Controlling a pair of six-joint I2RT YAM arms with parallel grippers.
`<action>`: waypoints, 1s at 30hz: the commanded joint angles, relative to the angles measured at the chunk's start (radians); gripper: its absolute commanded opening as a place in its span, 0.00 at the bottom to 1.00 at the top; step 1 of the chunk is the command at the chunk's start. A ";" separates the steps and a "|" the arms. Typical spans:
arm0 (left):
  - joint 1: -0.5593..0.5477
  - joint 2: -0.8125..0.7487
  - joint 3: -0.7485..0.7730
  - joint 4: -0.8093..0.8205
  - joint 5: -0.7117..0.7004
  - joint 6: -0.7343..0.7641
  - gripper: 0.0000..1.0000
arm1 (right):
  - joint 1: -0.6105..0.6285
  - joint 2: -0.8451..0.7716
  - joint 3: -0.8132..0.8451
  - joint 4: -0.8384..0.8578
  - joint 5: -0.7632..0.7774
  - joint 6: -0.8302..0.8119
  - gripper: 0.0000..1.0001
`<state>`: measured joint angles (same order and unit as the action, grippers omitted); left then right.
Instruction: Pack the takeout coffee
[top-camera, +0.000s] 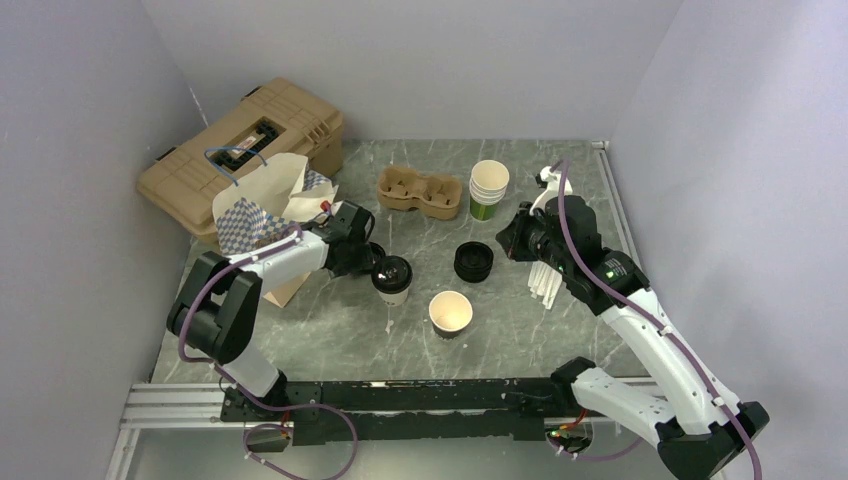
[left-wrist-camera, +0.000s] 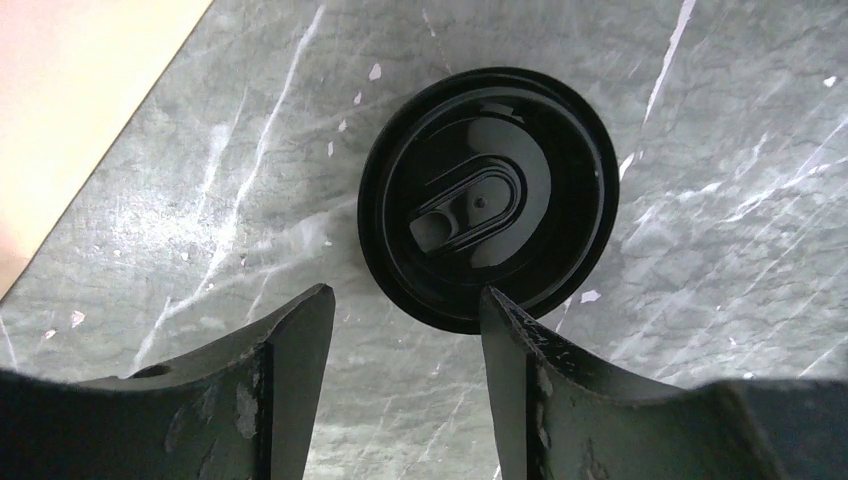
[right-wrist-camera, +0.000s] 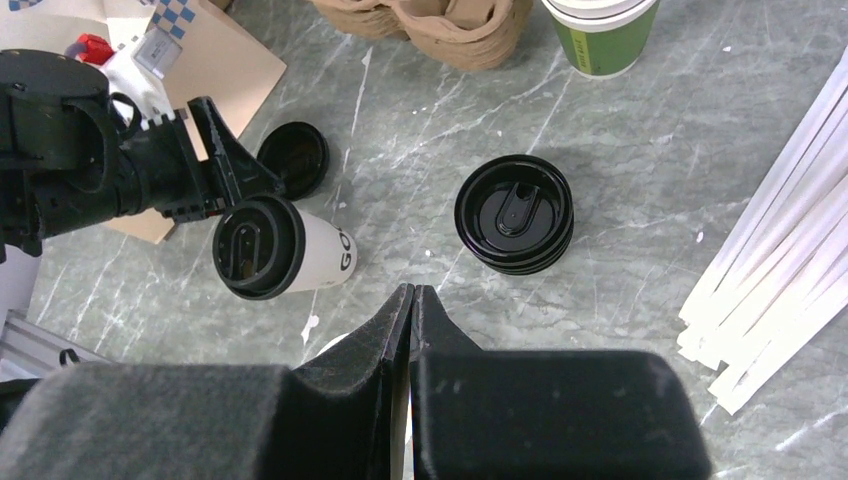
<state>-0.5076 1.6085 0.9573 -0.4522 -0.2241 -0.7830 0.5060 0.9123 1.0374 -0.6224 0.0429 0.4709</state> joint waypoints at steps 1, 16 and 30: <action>0.011 -0.007 0.044 0.000 -0.032 -0.024 0.61 | 0.005 -0.021 0.001 0.012 0.004 -0.012 0.07; 0.055 0.015 0.039 0.021 -0.035 -0.010 0.61 | 0.005 -0.015 -0.010 0.020 -0.001 -0.015 0.07; 0.061 0.064 0.035 0.052 -0.014 0.001 0.36 | 0.005 -0.014 -0.011 0.018 0.003 -0.019 0.07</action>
<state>-0.4686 1.6638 0.9768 -0.4072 -0.2325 -0.7712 0.5060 0.9092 1.0252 -0.6281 0.0429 0.4706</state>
